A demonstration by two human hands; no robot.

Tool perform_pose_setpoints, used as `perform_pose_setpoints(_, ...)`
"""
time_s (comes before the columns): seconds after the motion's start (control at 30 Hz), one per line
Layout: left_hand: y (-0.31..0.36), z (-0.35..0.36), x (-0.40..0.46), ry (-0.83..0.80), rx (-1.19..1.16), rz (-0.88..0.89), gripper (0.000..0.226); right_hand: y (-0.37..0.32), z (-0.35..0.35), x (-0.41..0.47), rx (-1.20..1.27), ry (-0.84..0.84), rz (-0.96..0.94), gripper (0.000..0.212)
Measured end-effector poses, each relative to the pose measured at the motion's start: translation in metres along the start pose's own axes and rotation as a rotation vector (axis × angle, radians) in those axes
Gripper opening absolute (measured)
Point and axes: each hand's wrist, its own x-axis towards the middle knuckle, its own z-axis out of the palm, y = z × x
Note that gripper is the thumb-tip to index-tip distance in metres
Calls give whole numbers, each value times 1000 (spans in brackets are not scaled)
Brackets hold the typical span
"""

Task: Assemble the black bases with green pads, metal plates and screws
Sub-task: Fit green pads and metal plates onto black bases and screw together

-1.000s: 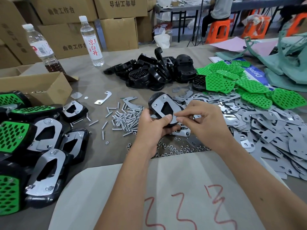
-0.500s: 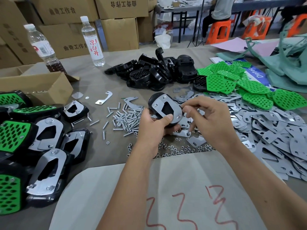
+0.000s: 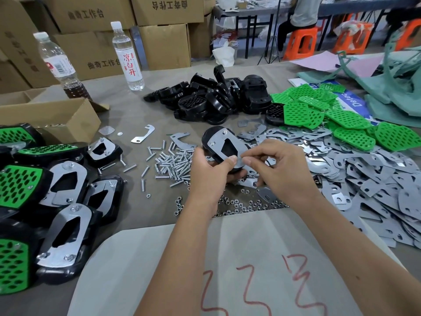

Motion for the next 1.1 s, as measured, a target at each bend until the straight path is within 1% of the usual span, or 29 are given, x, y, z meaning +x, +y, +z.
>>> perform_pose_setpoints(0.17, 2, 1, -1, -18, 14, -10, 32, 0, 3, -2, -11, 21, -41, 12)
perform_pose_setpoints(0.27, 2, 1, -2, -18, -13, -21, 33, 0, 4, -1, -7, 2, -71, 14)
perform_pose_setpoints(0.43, 4, 0, -2, -14, -36, -32, 31, 4, -2, 0, 76, -41, -36, 13)
perform_pose_setpoints(0.57, 5, 1, -2, -18, -13, -39, 32, 3, -4, -1, 82, -28, -51, 16)
perform_pose_setpoints(0.7, 5, 1, -2, -16, 9, -32, 31, 2, -6, 0, 19, -36, -96, 15)
perform_pose_setpoints(0.93, 5, 3, -5, -15, 40, -20, 33, -1, -14, 3, -158, -116, -232, 14)
perform_pose_setpoints(1.0, 5, 3, -5, -16, 38, -15, 32, -1, -13, 3, -131, -112, -202, 11)
perform_pose_setpoints(1.1, 5, 2, -5, -19, 38, -9, 31, 0, -9, 2, -69, -48, -126, 10)
